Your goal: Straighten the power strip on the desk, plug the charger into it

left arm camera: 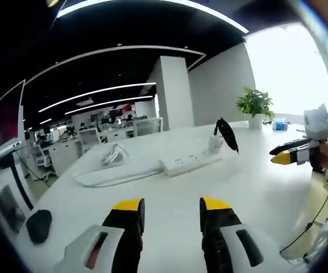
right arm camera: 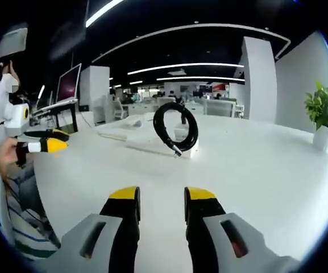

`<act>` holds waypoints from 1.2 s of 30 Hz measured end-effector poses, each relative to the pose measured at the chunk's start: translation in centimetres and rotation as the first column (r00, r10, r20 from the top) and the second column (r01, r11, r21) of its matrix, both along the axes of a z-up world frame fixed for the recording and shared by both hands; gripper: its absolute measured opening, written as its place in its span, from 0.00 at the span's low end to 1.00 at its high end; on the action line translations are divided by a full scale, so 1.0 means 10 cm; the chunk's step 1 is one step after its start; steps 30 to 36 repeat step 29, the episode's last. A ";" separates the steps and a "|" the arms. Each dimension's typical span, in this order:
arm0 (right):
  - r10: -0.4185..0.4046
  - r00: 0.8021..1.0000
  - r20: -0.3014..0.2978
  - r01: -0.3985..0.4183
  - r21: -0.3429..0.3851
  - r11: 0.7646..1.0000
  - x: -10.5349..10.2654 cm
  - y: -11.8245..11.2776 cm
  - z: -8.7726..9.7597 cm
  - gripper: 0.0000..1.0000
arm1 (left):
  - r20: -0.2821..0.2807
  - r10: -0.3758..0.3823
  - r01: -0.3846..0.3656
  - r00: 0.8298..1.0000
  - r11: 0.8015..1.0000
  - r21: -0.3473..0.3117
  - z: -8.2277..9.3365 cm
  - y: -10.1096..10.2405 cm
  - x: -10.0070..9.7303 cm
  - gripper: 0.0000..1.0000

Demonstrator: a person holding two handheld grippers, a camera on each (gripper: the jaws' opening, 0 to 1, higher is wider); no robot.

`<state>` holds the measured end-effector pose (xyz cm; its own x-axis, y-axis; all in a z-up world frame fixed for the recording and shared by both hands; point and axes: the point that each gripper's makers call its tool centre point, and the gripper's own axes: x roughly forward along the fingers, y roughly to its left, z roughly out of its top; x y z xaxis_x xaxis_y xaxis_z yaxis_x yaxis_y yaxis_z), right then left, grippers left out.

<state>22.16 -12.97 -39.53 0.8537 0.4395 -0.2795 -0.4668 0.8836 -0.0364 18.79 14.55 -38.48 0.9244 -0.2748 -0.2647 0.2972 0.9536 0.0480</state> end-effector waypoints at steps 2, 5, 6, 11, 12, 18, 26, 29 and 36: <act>-0.003 1.000 -0.007 0.003 0.003 1.000 -0.02 0.00 -0.01 0.32 | -0.005 0.014 -0.014 1.000 1.000 0.005 -0.02 0.04 -0.06 0.40; -0.004 1.000 -0.014 0.004 0.007 1.000 -0.04 0.01 -0.01 0.33 | -0.013 0.031 -0.031 0.999 0.999 0.007 -0.04 0.09 -0.12 0.41; -0.003 1.000 -0.014 0.004 0.006 1.000 -0.09 0.02 -0.02 0.33 | -0.013 0.037 -0.037 0.999 0.999 0.009 -0.04 0.10 -0.14 0.41; -0.010 1.000 -0.011 0.010 -0.003 1.000 -0.18 0.03 -0.02 0.33 | -0.013 0.057 -0.057 0.998 0.998 0.013 -0.05 0.13 -0.23 0.42; -0.013 1.000 -0.009 0.013 -0.005 1.000 -0.20 0.03 -0.02 0.33 | -0.013 0.055 -0.055 0.998 0.998 0.012 -0.05 0.12 -0.25 0.43; -0.030 0.999 -0.016 0.029 -0.020 0.999 -0.27 0.02 -0.07 0.36 | -0.021 0.042 -0.041 0.999 0.999 0.015 -0.07 0.06 -0.34 0.46; -0.037 0.999 -0.009 0.037 -0.032 0.999 -0.32 0.03 -0.08 0.36 | -0.034 0.050 -0.049 0.998 0.998 0.030 -0.11 0.08 -0.36 0.46; -0.031 0.999 -0.017 0.030 -0.031 0.999 -0.35 0.06 -0.10 0.36 | -0.039 0.051 -0.049 0.998 0.998 0.033 -0.13 0.08 -0.37 0.47; -0.031 0.999 -0.017 0.030 -0.031 0.999 -0.35 0.06 -0.10 0.36 | -0.039 0.051 -0.049 0.998 0.998 0.033 -0.13 0.08 -0.37 0.47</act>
